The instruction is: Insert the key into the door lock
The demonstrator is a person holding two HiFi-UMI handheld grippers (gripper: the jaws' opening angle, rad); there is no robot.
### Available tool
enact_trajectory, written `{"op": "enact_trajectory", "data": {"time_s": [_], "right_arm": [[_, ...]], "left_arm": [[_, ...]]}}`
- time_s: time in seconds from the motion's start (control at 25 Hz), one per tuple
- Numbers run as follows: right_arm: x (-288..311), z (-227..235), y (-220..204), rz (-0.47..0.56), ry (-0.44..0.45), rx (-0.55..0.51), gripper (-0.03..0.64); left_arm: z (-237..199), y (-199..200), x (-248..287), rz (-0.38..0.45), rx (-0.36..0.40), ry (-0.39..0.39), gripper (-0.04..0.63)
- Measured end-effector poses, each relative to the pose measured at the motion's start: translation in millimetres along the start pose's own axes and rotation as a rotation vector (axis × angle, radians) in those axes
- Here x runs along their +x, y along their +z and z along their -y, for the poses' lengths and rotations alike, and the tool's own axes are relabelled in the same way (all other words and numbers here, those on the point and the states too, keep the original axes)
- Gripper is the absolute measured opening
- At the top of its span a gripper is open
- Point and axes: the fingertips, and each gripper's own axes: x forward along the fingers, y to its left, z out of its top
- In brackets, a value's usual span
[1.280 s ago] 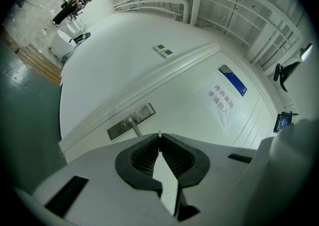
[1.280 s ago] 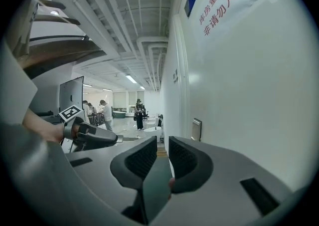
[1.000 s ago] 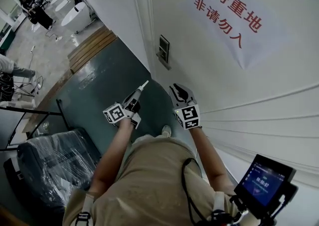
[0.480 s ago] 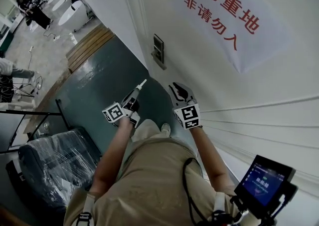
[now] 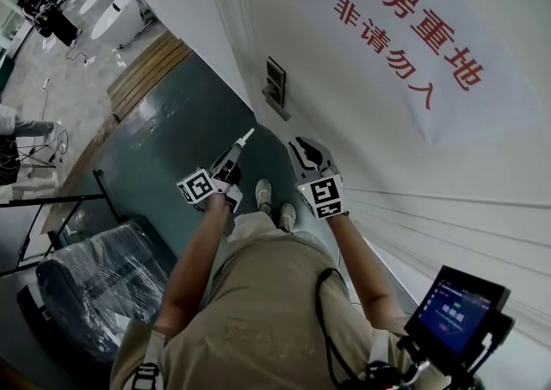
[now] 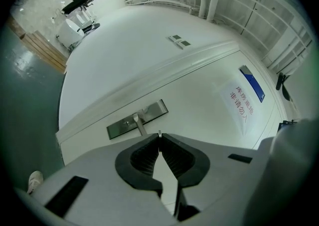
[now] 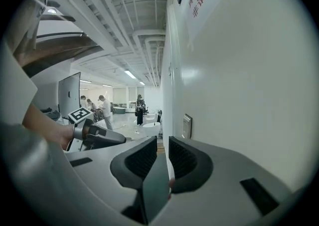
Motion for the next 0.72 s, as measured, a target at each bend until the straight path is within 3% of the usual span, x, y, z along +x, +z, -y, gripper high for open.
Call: {"op": "enact_trajectory", "data": {"time_s": [0.72], "right_arm": [[75, 24, 23, -0.016, -0.099, -0.022, 0.061]], "left_arm": [[-53, 50, 56, -0.112, -0.040, -0.042, 0.034]]}}
